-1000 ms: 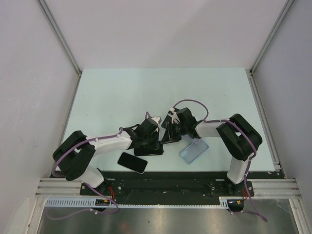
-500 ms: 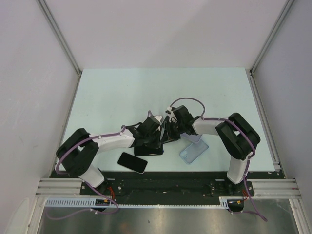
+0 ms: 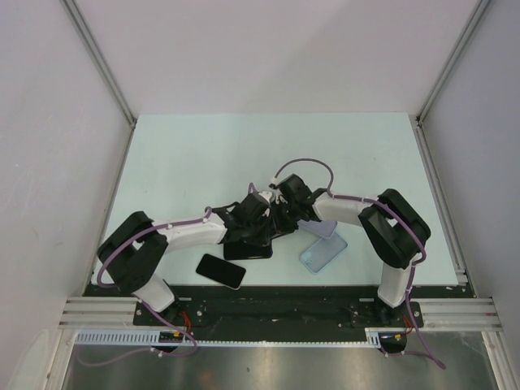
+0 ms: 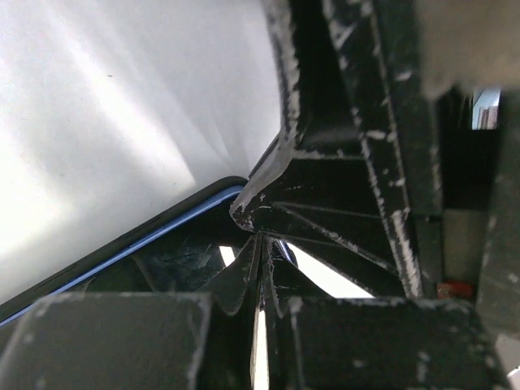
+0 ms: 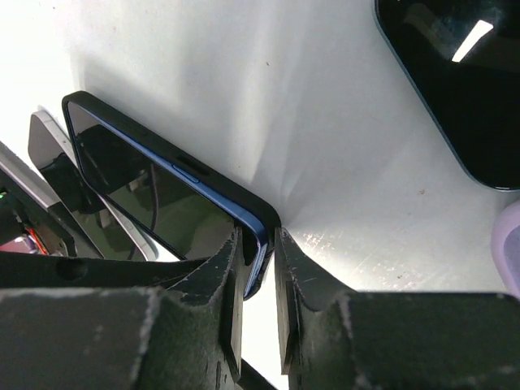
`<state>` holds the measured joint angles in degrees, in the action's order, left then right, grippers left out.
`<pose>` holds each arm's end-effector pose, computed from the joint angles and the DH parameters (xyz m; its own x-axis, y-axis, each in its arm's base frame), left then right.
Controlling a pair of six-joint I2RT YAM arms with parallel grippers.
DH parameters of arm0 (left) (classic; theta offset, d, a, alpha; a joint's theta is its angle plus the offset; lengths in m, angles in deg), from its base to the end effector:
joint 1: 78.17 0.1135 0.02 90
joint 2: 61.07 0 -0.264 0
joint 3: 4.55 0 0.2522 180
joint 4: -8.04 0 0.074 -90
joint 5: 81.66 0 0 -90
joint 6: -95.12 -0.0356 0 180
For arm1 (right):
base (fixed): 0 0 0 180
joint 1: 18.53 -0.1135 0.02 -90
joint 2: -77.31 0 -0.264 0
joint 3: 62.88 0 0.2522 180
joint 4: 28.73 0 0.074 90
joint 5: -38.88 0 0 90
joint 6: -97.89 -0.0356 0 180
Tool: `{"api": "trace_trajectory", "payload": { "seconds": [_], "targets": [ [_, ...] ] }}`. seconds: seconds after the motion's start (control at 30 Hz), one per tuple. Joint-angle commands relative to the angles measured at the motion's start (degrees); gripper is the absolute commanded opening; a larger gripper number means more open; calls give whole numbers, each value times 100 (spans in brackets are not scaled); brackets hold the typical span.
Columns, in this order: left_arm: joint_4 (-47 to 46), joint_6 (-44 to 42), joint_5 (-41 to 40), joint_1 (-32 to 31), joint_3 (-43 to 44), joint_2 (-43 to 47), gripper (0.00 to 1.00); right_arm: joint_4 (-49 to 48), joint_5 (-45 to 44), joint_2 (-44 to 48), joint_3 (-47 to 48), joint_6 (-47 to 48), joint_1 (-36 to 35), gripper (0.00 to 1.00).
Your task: Put the phone into the phone case
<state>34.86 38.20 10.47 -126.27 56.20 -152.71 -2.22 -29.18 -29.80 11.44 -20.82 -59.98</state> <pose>0.2010 -0.2261 0.1553 -0.8863 0.1710 -0.4305 0.3262 0.8902 -0.3179 0.2643 0.2511 0.1372 -0.9289 -0.2259 -0.2934 -0.3543 0.7725 0.5270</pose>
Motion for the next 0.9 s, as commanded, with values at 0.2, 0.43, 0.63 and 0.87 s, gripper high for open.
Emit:
{"api": "trace_trajectory", "payload": {
  "seconds": [0.2, 0.43, 0.63, 0.87],
  "targets": [
    [1076, -188, -529, 107, -383, -680, 4, 843, -2114, -1040, -342, 489, -363, 8],
    [1111, -162, -573, 257, -462, -513, 3, 957, -2386, -1198, -342, 454, -495, 7],
    [1129, -197, -573, 274, -444, -119, 5, 992, -2554, -909, -334, 454, -496, 9],
    [1129, -65, -802, 283, -646, 1478, 31, 720, -1976, 426, -316, 384, -373, 26]
  ]
}}
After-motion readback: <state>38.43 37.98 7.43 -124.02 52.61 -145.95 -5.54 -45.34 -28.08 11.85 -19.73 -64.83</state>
